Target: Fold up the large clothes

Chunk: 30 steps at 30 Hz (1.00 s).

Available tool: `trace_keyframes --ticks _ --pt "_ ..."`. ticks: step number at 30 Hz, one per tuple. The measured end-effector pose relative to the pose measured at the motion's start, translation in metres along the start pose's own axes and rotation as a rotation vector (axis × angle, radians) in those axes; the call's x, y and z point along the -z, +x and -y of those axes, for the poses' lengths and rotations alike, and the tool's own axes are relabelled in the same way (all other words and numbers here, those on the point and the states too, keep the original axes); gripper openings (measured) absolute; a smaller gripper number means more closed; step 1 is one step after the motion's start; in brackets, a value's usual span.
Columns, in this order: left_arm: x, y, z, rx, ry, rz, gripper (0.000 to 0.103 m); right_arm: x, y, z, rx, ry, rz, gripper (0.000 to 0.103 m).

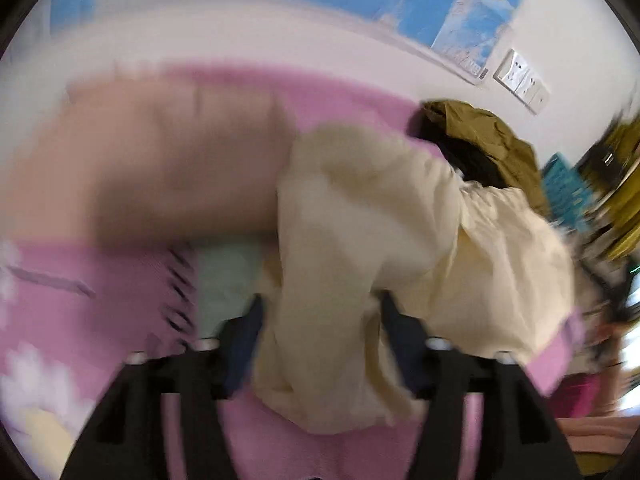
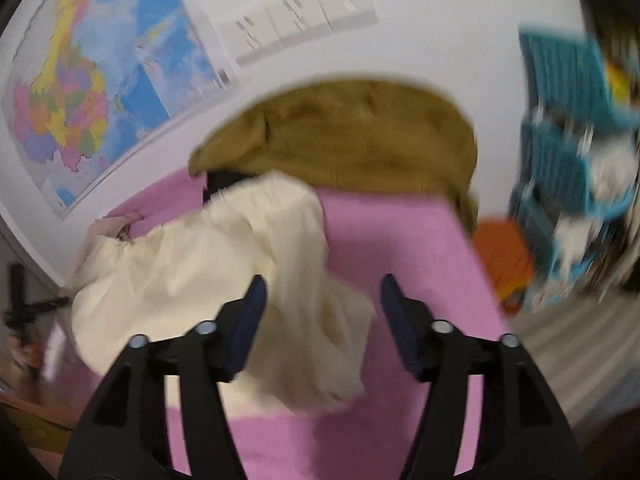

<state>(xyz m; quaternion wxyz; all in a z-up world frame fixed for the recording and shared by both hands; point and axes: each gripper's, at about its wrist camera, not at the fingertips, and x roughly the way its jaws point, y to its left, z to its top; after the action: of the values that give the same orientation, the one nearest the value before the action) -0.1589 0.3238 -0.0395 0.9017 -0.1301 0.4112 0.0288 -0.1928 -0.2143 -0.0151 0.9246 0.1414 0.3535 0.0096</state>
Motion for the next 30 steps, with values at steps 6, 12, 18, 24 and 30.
trace_keyframes --ticks 6,12,18,24,30 --pt "-0.026 -0.009 0.054 0.026 0.187 0.089 0.074 -0.021 0.03 -0.072 -0.078 -0.255 0.001 0.07" --pt "-0.04 0.057 0.085 -0.039 0.246 -0.042 0.073 -0.007 0.108 -0.119 -0.068 -0.371 -0.156 0.069" --pt "-0.048 0.091 0.081 -0.115 0.239 -0.064 0.038 -0.004 0.136 -0.124 -0.028 -0.388 -0.178 0.019" --pt "-0.075 0.083 0.08 -0.107 0.147 -0.016 0.011 -0.041 0.098 -0.123 -0.077 -0.284 0.052 0.002" --pt "-0.085 0.102 0.073 -0.104 0.107 -0.032 0.015 -0.026 0.153 -0.124 0.032 -0.35 -0.107 0.006"
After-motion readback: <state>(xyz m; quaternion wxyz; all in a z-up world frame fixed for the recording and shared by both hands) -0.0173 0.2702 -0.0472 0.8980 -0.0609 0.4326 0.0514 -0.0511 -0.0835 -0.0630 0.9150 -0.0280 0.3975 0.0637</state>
